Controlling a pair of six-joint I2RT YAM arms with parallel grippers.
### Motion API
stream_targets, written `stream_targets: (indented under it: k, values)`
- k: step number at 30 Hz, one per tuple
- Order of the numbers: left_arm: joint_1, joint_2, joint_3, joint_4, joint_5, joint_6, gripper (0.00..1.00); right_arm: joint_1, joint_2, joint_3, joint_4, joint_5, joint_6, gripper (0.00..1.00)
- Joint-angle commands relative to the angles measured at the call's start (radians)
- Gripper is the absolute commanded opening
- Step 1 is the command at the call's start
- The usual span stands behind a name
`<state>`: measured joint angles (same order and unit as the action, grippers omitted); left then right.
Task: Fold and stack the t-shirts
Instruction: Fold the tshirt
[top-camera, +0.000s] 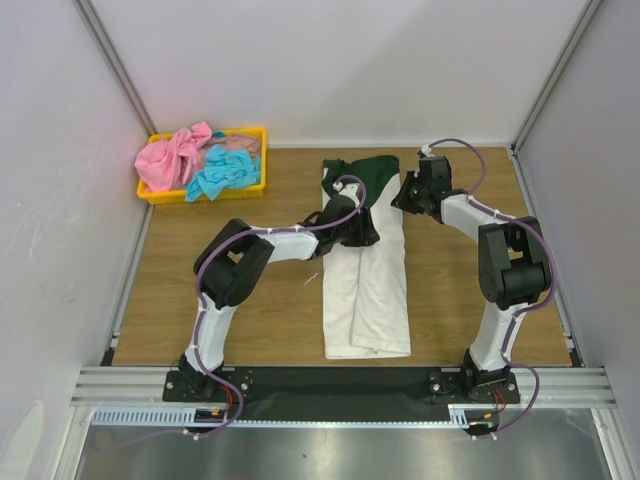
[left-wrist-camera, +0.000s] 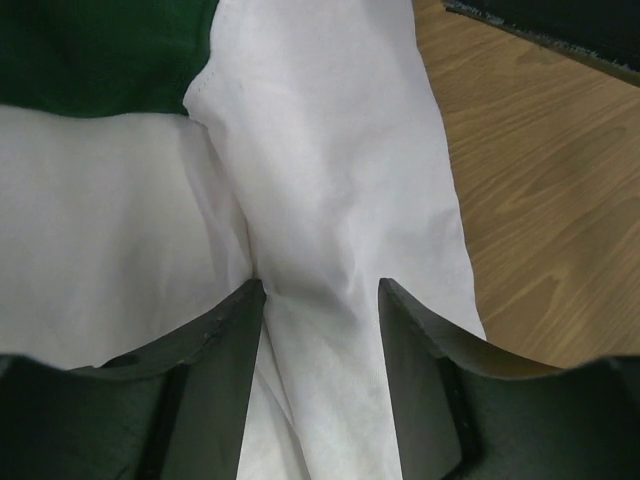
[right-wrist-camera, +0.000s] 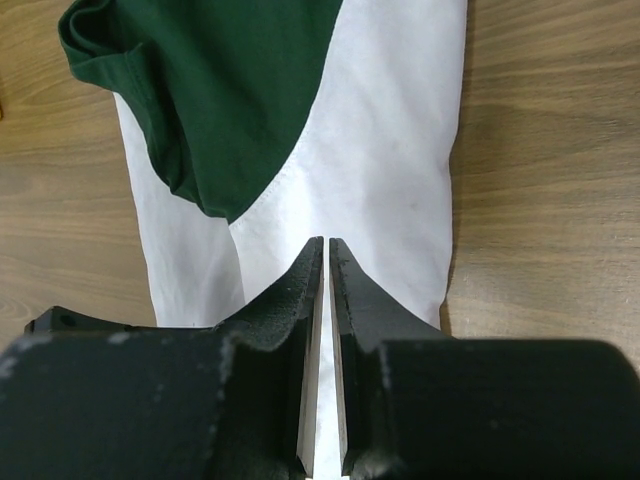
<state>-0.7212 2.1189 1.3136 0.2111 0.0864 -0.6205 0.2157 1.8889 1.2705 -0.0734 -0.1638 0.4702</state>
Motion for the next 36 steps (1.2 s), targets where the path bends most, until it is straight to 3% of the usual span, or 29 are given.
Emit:
stream_targets:
  k: [1, 6, 10, 14, 18, 20, 26, 36]
  values:
    - [0.009, 0.019, 0.033, 0.043, 0.027, 0.002, 0.56, -0.007, 0.006, 0.035, 0.02, -0.006, 0.004, 0.11]
    - [0.009, 0.016, 0.024, 0.08, 0.038, -0.007, 0.36, -0.01, 0.016, 0.038, 0.02, -0.006, 0.005, 0.11]
    - [0.009, -0.014, 0.022, 0.051, 0.0, 0.002, 0.1, -0.015, 0.027, 0.039, 0.02, 0.001, 0.005, 0.1]
    - [0.009, -0.059, 0.007, 0.024, -0.037, 0.021, 0.11, -0.019, 0.056, 0.046, 0.026, -0.002, 0.007, 0.09]
    - [0.006, -0.094, -0.008, -0.013, -0.05, 0.036, 0.4, -0.019, 0.099, 0.069, 0.032, -0.019, 0.01, 0.06]
    - [0.008, -0.109, -0.016, -0.025, -0.048, 0.042, 0.43, -0.019, 0.119, 0.079, 0.034, -0.023, 0.011, 0.05]
    - [0.006, -0.148, -0.071, -0.024, -0.057, 0.036, 0.41, -0.007, 0.137, 0.11, 0.026, -0.019, 0.002, 0.05]
    - [-0.001, -0.1, -0.073, -0.009, -0.011, 0.015, 0.27, -0.003, 0.187, 0.125, 0.023, -0.017, 0.004, 0.03]
